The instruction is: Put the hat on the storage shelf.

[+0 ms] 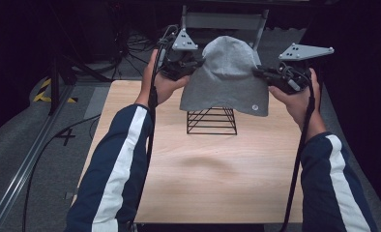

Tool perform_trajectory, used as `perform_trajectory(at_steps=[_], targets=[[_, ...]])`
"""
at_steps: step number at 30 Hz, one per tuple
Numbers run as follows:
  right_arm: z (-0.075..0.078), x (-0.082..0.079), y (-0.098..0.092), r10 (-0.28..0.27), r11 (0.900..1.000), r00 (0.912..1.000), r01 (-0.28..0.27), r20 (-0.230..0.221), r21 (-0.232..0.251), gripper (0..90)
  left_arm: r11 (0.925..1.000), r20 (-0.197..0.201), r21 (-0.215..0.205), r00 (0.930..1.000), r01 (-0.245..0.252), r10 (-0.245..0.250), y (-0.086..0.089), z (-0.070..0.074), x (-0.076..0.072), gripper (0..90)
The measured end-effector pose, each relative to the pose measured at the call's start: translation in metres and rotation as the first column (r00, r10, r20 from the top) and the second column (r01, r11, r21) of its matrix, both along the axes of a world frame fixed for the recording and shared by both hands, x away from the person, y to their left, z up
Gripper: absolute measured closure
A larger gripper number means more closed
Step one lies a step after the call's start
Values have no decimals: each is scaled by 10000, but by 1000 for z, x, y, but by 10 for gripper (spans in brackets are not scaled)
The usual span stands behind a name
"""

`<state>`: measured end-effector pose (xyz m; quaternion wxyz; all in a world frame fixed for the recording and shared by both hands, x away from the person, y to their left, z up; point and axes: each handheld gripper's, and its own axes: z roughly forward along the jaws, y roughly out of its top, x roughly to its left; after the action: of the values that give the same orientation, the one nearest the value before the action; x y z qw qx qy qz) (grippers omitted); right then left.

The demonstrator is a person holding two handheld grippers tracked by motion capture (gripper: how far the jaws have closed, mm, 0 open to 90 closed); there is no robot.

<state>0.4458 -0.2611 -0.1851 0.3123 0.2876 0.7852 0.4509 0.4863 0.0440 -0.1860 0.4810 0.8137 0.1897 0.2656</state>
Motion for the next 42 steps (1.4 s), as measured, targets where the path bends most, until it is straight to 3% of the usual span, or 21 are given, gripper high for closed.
perform_trajectory(at_steps=[3, 4, 10, 13, 21, 25, 34, 42], targets=[[2, 11, 4, -99, 9999, 9999, 100, 55, -53, 852, 9995, 25, 137, 9996, -292, 292, -3, 2, 7, 863], [2, 14, 5, -125, 9999, 9999, 125, 46, -38, 852, 9994, 3, -98, 9995, -326, 326, -6, 4, 10, 863], [4, 25, 6, -273, 9996, 9990, 272, 344, 45, 853, 9988, 17, -102, 9988, -488, 488, -13, -1, 19, 863], [4, 31, 3, -379, 9991, 9990, 374, 256, 216, 854, 9980, -35, -242, 9983, -576, 575, -15, -5, 25, 863], [2, 49, 0, -465, 9983, 9986, 455, 270, 376, 854, 9938, -17, -551, 9953, -966, 967, -9, -6, 42, 864], [1, 55, 0, -507, 9975, 9985, 496, 209, 499, 854, 9934, 128, -544, 9947, -1008, 1017, -6, -2, 44, 863], [-14, 66, 8, -404, 9979, 9992, 403, 12, 505, 854, 9944, -216, -386, 9950, -985, 977, -10, -16, 49, 863], [-24, 62, 1, -260, 9977, 9995, 270, -164, 624, 854, 9947, -370, -597, 9960, -840, 819, -6, -23, 47, 863]])
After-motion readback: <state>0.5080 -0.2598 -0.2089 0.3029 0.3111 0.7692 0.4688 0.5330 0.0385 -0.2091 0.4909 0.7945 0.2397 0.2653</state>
